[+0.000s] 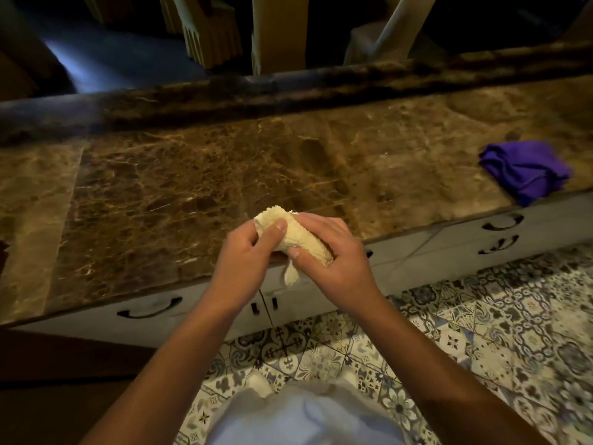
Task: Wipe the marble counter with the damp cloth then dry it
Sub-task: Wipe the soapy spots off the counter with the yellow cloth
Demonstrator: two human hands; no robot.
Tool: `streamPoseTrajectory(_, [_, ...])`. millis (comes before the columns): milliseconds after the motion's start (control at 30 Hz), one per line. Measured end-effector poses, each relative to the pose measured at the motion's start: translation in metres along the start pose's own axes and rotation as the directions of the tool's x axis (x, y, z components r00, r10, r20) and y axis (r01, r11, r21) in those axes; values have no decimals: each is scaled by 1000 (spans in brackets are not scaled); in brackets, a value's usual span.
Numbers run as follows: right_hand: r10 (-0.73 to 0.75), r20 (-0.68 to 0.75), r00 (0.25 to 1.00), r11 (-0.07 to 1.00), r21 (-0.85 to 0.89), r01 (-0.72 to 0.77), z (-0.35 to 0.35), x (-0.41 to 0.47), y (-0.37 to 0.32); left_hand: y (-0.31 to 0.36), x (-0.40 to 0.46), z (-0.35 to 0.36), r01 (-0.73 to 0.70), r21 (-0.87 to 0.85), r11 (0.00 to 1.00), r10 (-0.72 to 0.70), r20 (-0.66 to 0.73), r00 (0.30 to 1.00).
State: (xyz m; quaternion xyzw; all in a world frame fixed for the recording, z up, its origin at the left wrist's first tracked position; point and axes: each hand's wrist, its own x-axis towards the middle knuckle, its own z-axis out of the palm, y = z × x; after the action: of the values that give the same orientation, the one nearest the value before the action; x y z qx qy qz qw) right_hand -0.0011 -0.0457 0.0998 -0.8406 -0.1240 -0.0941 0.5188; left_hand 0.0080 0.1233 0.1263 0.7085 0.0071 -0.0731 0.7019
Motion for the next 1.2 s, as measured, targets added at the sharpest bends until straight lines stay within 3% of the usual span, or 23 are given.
streamPoseTrajectory(133, [213,67,975,900,375,-223,-41,-14,17,3,-11,35,-30,-18,999,30,-31,999])
streamPoseTrajectory(233, [422,239,875,766,423,-485,-71,-23,38,8,-16,63,-65,-5,998,65,-10,998])
streamPoseTrajectory(333, [447,492,747,624,427,-655,-99,-35,56,10,-18,94,-100,-7,995,100,25,995])
streamPoseTrajectory(433, [395,486,780,656,444,-610,-128,-42,63,9,-18,121,-117,12,993,116,47,992])
streamPoseTrajectory(567, [403,217,889,714,533,-454,-169,-48,64,1,-12,150,-103,91,991,100,37,994])
streamPoseTrajectory(700, [410,32,912,769,526,-364,-204,-51,66,-7,-4,177,-21,68,997,15,82,996])
streamPoseTrajectory(833, [437,-51,898,729,605,-320,-229,-45,71,-20,7,207,162,-21,987,-153,225,962])
streamPoseTrajectory(1000, [480,-64,875,627,722,-291,-251,-24,87,-32,33,247,257,-15,966,-235,354,905])
streamPoseTrajectory(1100, [493,-37,869,533,802,-269,-266,-5,101,-30,56,266,293,-26,956,-251,445,860])
streamPoseTrajectory(1200, [507,-8,862,470,840,-269,-277,14,119,-29,84,280,303,-160,940,-193,484,854])
